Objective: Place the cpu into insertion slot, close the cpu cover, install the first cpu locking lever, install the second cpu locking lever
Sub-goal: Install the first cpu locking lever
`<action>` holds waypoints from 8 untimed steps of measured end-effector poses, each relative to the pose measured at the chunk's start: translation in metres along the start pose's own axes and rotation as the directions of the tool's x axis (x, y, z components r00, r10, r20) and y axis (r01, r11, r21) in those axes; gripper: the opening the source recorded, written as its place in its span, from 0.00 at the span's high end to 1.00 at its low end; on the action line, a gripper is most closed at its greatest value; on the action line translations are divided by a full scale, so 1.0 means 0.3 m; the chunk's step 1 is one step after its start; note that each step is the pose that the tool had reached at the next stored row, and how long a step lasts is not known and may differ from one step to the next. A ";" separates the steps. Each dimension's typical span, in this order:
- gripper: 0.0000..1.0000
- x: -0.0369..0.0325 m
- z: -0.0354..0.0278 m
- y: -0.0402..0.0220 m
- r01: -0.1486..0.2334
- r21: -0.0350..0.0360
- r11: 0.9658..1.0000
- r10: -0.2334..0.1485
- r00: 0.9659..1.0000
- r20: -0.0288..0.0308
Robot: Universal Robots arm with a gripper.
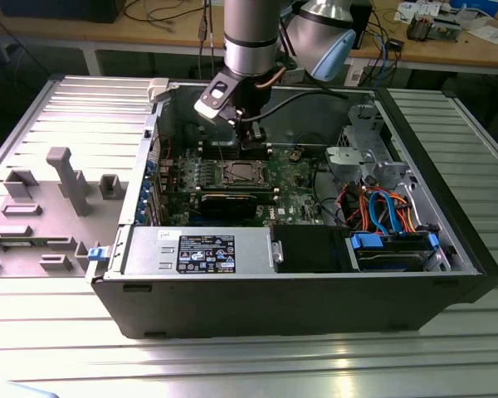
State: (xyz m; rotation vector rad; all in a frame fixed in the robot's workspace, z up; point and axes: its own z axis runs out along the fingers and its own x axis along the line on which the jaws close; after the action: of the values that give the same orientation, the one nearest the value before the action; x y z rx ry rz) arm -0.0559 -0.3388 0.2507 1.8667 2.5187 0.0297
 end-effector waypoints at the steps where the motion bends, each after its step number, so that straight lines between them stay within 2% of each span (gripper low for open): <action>1: 0.89 0.000 0.000 0.000 0.004 0.000 1.000 -0.004 1.000 0.000; 5: 0.89 0.000 -0.003 0.000 0.041 0.000 0.999 -0.041 0.999 -0.001; 8: 0.89 0.000 -0.020 0.001 0.066 0.000 0.998 -0.066 0.998 -0.002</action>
State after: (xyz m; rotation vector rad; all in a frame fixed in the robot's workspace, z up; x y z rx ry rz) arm -0.0559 -0.3388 0.2567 1.7835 2.5792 0.0305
